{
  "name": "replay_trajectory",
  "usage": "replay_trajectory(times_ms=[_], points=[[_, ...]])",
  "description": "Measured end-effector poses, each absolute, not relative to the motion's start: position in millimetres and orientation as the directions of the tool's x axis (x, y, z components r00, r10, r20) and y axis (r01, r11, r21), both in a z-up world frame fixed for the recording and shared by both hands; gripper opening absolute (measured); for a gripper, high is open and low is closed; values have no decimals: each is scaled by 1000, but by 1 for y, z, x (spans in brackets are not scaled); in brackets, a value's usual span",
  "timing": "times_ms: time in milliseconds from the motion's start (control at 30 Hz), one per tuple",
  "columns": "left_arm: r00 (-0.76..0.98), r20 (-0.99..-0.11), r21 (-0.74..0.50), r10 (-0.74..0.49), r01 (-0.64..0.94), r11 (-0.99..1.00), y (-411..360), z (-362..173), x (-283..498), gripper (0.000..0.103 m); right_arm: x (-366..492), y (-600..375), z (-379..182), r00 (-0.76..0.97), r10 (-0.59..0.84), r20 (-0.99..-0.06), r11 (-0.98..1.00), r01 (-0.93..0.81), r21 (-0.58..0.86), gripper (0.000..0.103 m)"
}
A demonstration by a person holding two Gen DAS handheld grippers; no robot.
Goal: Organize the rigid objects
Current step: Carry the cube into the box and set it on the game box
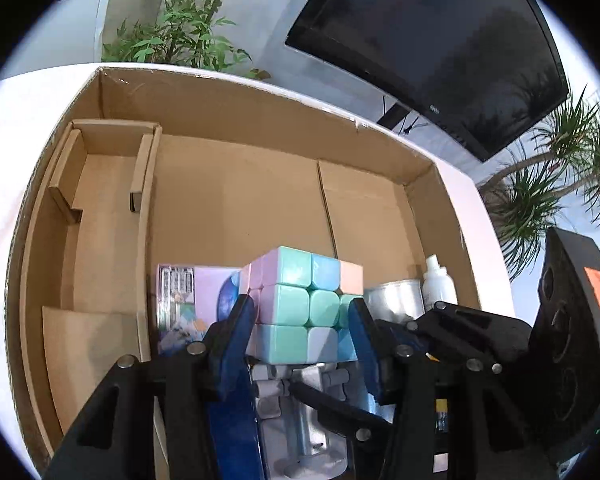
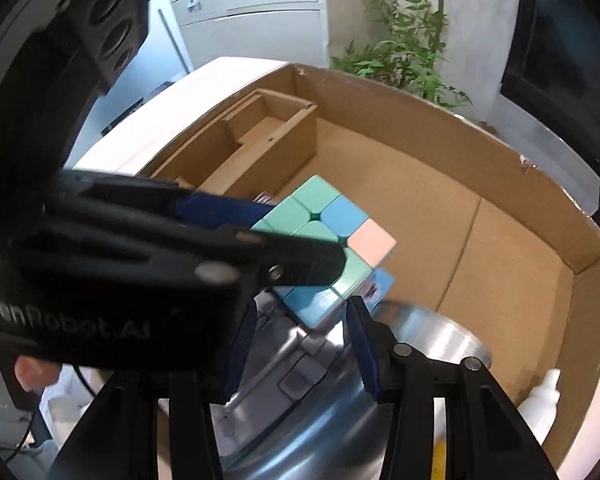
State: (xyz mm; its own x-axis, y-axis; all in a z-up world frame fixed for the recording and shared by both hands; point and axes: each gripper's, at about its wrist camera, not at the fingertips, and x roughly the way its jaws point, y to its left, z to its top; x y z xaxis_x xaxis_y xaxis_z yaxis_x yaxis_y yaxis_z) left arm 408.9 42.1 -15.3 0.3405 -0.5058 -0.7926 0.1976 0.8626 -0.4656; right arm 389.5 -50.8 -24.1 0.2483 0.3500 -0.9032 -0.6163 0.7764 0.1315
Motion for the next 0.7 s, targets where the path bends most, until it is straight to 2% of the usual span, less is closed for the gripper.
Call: replay_trajectory(times_ms=[500,700], points=[[256,-824,-439,-506,276,855,30,-11,406,47,385,-70,-18,241,359,-902,780,-608,148,47],[345,-808,-386,-478,302,872,38,6,388,49,373,-69,-20,185,398,-899,757,-619,208,47]])
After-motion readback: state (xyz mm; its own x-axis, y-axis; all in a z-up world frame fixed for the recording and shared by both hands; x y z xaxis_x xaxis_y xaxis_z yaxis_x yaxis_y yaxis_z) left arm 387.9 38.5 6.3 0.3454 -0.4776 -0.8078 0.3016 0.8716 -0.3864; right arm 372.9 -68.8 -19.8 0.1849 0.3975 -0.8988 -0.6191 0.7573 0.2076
